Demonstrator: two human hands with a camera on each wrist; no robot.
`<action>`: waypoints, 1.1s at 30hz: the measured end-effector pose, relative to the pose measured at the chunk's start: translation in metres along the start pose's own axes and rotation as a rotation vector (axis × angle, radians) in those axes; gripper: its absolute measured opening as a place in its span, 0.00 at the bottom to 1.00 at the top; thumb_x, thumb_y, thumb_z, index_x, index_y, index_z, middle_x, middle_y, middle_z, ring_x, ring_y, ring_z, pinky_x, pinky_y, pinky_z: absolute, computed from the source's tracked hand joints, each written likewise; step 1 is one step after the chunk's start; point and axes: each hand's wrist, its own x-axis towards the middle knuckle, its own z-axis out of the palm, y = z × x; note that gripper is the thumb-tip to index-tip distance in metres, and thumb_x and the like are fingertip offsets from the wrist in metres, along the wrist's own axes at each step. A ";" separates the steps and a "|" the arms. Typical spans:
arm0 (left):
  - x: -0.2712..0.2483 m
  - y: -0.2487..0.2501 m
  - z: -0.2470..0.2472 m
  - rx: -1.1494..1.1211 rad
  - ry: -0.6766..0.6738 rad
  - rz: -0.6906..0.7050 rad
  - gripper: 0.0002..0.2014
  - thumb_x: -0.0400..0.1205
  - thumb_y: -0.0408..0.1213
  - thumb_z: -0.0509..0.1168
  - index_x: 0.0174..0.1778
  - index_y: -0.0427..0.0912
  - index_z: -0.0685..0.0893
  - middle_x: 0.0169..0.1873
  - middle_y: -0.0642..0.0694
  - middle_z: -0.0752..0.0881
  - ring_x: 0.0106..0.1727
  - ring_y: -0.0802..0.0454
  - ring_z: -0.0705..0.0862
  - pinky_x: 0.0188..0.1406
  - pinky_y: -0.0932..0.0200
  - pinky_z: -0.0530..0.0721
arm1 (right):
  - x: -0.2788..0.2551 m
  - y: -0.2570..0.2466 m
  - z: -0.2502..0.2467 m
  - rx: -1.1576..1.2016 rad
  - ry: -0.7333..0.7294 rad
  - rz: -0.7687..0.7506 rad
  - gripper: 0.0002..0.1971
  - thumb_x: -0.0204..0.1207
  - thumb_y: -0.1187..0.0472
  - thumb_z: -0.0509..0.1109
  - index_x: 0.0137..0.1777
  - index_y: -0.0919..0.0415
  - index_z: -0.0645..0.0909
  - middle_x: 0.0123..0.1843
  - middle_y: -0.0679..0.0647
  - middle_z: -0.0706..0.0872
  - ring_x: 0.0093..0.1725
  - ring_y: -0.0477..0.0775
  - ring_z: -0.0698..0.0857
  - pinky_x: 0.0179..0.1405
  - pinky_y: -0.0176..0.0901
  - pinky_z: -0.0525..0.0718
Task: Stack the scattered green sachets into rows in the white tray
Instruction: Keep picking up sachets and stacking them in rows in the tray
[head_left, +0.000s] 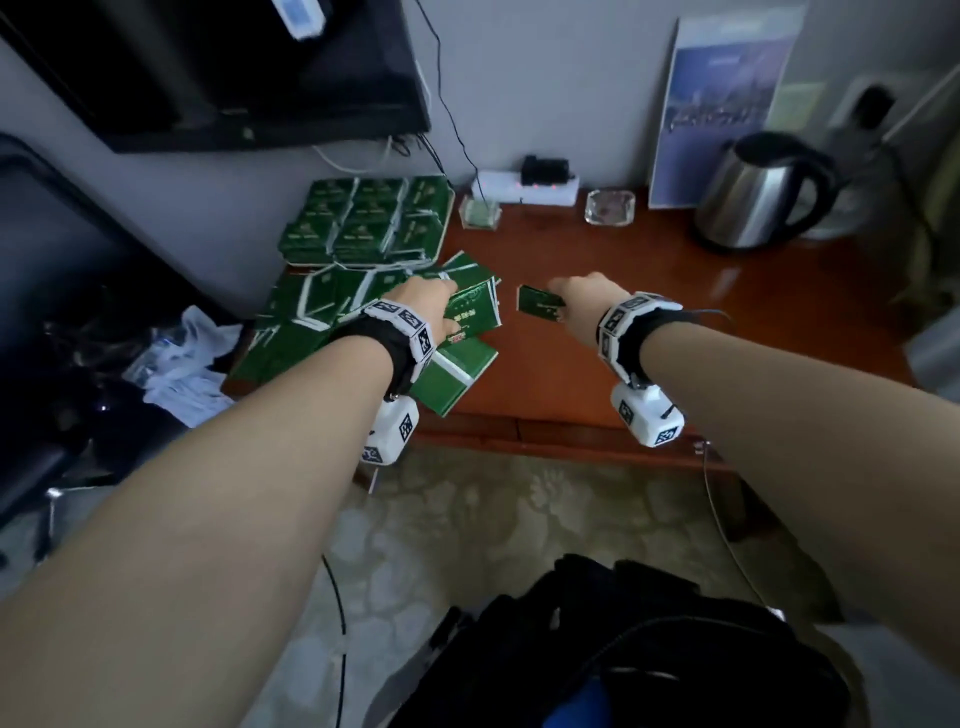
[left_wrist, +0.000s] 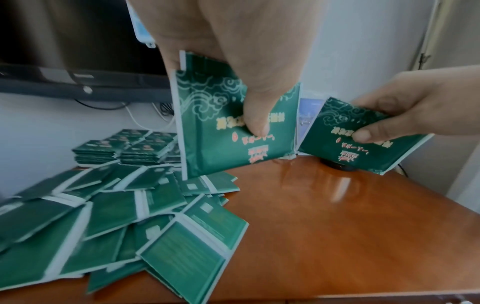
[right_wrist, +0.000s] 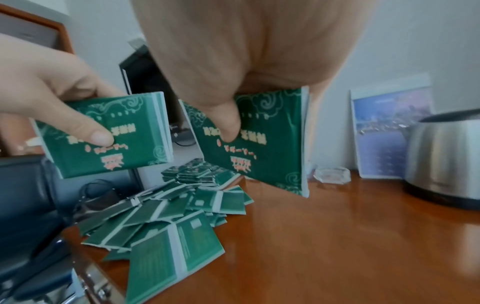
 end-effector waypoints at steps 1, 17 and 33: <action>-0.004 -0.008 -0.007 -0.003 0.014 -0.018 0.22 0.84 0.43 0.68 0.74 0.44 0.75 0.60 0.37 0.84 0.59 0.36 0.84 0.52 0.47 0.84 | 0.006 -0.010 -0.006 -0.007 0.014 -0.031 0.18 0.79 0.70 0.59 0.65 0.55 0.78 0.46 0.60 0.80 0.41 0.64 0.82 0.40 0.49 0.81; 0.034 -0.216 -0.011 -0.027 0.029 -0.084 0.23 0.83 0.42 0.68 0.74 0.45 0.75 0.59 0.38 0.86 0.56 0.38 0.86 0.50 0.50 0.85 | 0.146 -0.177 0.002 -0.113 0.038 -0.082 0.16 0.88 0.59 0.58 0.74 0.56 0.73 0.50 0.61 0.82 0.44 0.63 0.85 0.41 0.49 0.84; 0.176 -0.329 -0.037 0.073 0.023 0.210 0.21 0.82 0.47 0.68 0.72 0.51 0.78 0.56 0.42 0.86 0.54 0.41 0.86 0.45 0.53 0.85 | 0.250 -0.251 0.017 -0.009 0.090 0.284 0.09 0.89 0.56 0.56 0.64 0.59 0.68 0.42 0.57 0.81 0.36 0.57 0.83 0.38 0.52 0.85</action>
